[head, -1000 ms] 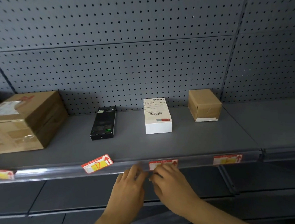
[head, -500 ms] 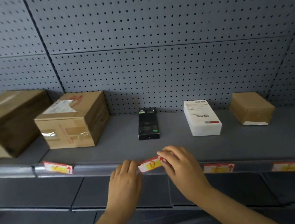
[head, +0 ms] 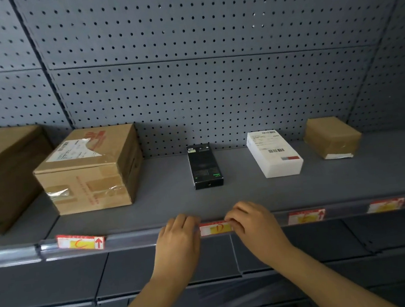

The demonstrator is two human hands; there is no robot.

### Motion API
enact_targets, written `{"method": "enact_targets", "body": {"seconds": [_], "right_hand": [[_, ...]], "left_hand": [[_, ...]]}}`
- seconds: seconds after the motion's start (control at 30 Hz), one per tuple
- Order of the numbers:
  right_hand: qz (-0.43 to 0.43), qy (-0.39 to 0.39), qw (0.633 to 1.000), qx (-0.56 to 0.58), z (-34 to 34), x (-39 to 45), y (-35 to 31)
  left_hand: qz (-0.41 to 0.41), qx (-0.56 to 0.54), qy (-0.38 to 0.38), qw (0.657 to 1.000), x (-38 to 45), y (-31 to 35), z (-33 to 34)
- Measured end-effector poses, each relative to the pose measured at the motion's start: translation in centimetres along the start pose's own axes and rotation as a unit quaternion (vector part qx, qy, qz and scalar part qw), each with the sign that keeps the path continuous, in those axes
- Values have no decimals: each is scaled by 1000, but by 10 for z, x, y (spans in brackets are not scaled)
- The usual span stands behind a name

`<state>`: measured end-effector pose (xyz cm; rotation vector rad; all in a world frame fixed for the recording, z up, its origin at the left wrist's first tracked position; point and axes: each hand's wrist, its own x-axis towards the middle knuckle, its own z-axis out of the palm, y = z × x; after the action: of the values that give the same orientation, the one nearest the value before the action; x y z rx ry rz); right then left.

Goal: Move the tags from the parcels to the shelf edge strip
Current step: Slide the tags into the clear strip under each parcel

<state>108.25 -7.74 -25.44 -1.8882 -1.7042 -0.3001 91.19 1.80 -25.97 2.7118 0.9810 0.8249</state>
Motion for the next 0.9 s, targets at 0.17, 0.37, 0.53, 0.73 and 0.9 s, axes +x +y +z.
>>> {"method": "enact_targets", "body": {"seconds": [0.17,0.37,0.53,0.73,0.9], "right_hand": [[7,-5,1000,8,4,0,-4],[11,-7,1000,5,11,-2,-7],[16,-5,1000,-8,10,-4,-9],[37,-5,999,-17,10,-4,-13],[12,-55,998,-42,8,-8,-11]], "left_hand": [[16,0,3,1000,3,-1,0],[7,-9,9,1000,4,1,2],[18,4,3,1000,4,1,1],[35,7,-17,999,2,0,2],[27,7,-19,999,0,-1,2]]}}
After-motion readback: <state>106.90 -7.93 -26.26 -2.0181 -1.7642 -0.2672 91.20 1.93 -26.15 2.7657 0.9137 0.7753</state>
